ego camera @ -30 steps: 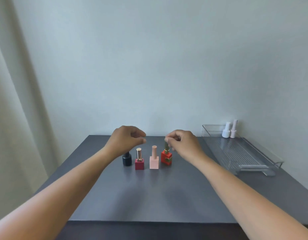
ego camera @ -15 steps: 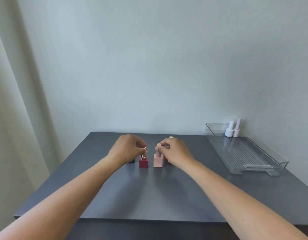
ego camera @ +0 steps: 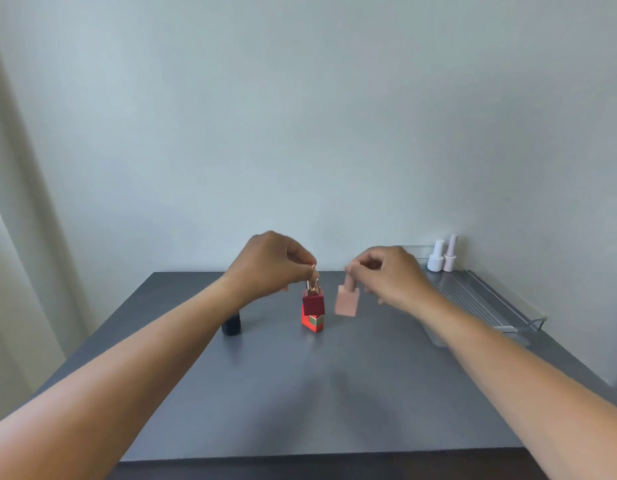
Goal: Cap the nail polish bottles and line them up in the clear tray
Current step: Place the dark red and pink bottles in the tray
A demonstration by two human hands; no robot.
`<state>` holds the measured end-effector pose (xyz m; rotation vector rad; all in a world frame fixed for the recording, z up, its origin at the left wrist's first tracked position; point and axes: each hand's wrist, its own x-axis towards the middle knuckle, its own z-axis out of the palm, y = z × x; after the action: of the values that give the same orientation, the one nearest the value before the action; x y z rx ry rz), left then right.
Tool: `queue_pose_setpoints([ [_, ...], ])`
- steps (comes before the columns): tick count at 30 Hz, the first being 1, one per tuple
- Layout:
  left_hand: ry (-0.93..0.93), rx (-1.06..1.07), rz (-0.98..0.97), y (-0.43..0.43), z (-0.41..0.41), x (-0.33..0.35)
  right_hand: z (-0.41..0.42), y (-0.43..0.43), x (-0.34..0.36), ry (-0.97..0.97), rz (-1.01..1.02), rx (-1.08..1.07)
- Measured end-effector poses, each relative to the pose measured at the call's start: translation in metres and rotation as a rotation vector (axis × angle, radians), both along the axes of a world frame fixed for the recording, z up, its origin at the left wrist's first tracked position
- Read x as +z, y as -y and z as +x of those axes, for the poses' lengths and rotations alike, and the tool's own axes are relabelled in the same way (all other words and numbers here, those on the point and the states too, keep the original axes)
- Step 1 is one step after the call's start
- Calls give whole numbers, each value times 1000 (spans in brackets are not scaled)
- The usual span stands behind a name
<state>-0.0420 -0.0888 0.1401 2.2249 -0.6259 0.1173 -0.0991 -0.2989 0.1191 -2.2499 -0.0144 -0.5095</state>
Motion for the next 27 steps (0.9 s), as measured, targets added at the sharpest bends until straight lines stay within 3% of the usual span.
queue_pose_setpoints([
  [14,40,-167,-57,194,56,41,44,186,42,-41,-43,-345],
  [27,47,-36,161,283,148,-7,143,217,-9,-127,-95,-342],
])
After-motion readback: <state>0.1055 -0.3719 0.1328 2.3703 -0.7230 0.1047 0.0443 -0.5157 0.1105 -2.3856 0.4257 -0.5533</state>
